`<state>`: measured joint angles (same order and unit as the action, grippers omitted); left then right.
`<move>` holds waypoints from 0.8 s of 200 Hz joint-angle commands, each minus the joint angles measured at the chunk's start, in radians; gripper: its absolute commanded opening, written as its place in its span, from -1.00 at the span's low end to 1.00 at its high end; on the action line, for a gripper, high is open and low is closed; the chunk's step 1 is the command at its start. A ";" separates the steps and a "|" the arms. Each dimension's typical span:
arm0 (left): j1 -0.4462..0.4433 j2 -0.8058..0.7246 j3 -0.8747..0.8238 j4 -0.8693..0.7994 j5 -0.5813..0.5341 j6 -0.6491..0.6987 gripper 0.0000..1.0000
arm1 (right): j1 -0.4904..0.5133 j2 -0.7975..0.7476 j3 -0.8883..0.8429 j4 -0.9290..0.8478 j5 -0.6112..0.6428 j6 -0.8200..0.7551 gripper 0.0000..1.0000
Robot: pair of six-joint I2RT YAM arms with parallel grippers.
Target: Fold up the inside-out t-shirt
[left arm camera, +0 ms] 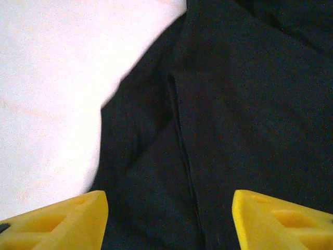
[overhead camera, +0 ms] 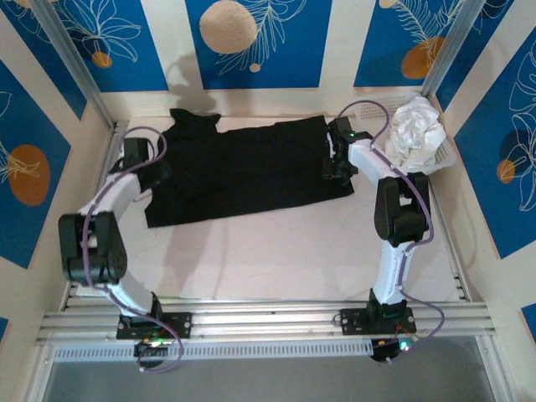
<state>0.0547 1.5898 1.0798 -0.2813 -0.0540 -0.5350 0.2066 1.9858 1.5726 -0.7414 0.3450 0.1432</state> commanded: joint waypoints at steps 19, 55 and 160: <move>-0.019 -0.075 -0.140 0.127 0.148 -0.057 0.34 | -0.030 0.102 0.038 0.030 0.098 -0.045 -0.18; -0.019 -0.062 -0.190 0.151 0.142 -0.036 0.35 | -0.058 0.132 0.049 0.052 0.120 -0.068 -0.34; -0.006 0.020 -0.272 0.203 0.042 -0.020 0.36 | -0.177 0.182 0.139 -0.018 0.085 -0.033 -0.60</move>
<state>0.0437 1.6054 0.8150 -0.1112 0.0010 -0.5591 0.0330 2.1719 1.6711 -0.7193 0.4435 0.0959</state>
